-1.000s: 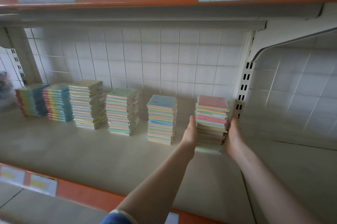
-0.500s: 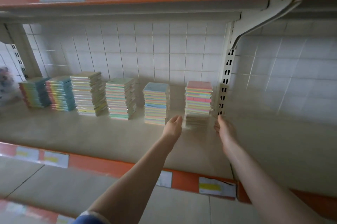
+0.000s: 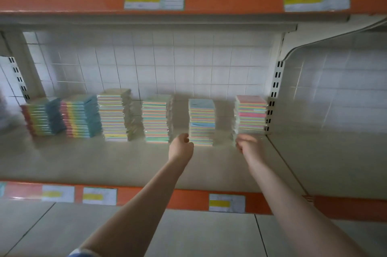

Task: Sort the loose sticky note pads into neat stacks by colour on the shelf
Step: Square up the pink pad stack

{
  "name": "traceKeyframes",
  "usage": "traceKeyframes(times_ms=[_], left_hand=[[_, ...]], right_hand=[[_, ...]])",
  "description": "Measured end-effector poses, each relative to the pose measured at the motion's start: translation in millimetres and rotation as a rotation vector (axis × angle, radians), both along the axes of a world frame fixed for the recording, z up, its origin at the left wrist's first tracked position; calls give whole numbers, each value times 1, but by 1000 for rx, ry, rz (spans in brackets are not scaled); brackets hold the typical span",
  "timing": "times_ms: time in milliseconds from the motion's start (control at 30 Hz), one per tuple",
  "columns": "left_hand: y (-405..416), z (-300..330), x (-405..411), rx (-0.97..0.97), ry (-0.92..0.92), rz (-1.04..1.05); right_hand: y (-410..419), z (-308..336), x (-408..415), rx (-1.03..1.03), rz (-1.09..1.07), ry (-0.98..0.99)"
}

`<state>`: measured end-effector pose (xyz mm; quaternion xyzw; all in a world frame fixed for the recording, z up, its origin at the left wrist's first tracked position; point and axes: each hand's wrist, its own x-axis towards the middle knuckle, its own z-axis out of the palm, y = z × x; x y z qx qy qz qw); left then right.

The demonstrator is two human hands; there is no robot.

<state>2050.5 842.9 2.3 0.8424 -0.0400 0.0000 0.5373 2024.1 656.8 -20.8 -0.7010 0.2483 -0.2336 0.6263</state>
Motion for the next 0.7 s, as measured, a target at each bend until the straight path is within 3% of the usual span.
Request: traceKeyframes(times_ms=[333,567,700], left_hand=[[13,23,49,29,-114,-159],[4,47,71,188,-193,-258],[-3,46,77,151,-189,-297]], right_hand=[[37,33,41,-256,86,68],[32,49,65,-424,173,119],[37,56,68,-449,236,156]])
